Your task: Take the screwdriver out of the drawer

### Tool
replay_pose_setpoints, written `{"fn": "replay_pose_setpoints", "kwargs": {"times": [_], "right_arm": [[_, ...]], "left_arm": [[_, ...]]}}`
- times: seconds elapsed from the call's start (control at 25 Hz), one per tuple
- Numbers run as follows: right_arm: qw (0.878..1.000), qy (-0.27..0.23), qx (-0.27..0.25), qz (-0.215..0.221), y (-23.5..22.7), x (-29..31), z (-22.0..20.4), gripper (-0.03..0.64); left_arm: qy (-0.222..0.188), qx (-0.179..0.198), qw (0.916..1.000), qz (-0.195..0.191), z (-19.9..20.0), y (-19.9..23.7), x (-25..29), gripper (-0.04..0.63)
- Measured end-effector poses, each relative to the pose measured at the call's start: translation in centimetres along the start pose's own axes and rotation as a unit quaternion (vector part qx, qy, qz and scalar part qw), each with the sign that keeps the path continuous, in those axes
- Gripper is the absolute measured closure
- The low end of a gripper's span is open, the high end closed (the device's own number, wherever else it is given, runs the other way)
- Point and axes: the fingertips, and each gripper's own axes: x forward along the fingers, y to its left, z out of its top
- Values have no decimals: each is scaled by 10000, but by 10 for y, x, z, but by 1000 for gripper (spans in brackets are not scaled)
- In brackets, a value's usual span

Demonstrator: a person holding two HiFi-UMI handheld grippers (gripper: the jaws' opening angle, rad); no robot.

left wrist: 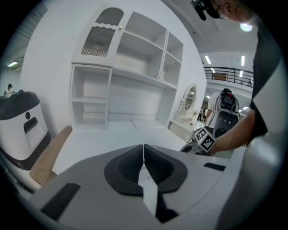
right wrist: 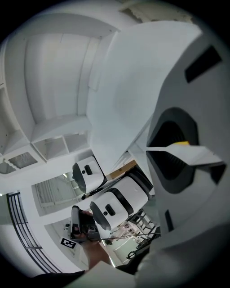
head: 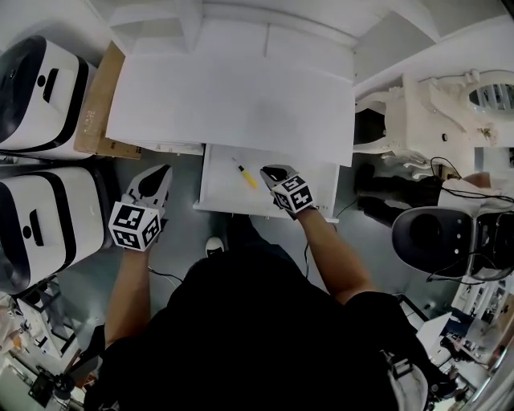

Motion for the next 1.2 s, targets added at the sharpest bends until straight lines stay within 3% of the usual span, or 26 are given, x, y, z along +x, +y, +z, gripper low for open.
{"fn": "replay_pose_setpoints", "kwargs": {"times": [0.88,1.2], "right_arm": [[9909,1222,122,555,-6,102,-83,531],[9869,1532,137,478,-13,125,-109,509]], "left_arm": [[603,-441,9972,16,-62,12,30,574],[706,-490,9963,-7,-75,10,37,574]]}}
